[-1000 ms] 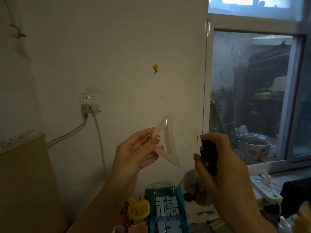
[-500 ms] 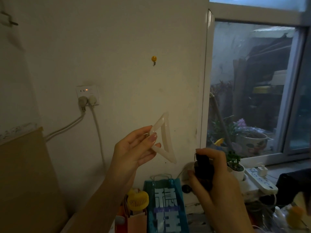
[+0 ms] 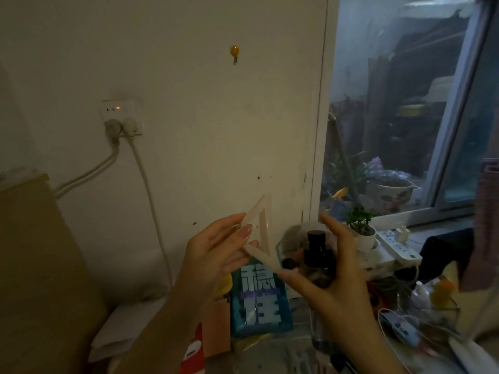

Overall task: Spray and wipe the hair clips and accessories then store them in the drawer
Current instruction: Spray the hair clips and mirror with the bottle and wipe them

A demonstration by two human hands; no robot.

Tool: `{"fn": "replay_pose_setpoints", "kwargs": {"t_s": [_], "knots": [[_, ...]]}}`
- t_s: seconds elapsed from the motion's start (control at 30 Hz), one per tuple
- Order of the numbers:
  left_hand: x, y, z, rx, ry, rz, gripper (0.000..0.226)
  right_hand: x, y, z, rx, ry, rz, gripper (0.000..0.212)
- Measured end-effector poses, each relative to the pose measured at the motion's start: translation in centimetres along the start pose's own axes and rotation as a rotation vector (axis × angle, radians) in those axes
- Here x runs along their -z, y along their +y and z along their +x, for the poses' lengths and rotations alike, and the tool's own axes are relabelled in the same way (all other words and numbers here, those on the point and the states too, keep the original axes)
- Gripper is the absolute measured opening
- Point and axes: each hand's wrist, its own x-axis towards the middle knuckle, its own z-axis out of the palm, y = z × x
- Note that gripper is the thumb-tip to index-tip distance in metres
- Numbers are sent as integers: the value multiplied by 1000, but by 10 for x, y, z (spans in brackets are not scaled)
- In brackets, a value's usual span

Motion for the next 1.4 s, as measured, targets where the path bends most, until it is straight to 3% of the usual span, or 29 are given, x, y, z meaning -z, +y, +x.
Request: {"fn": "replay_pose_setpoints", "kwargs": {"t_s": [0.17,0.4,0.7,0.83,1.0,1.17,1.4], "knots": [[-9,-38,-21,128,40,-47,33,-9,26,-30,-55,-18,63,84],[-17,-88,-48,335,-2,-53,44,-1,57,-81,-217,50,84,67],[-35,-166,-85,566,-90,7,33,35,113,-152,-481,65,-33,72],[-50,-204,-96,677,-84,34,43,56,140,-169,-564,20,-111,69],[-81,-256,-101,796,-48,82,30,92,190,-179,-672,-79,-161,68],[-128,-308,-100,863,26,140,22,138,248,-178,-797,-173,-161,54],[-181,-375,-92,961,144,215,26,188,316,-171,-949,-321,-127,76]]}}
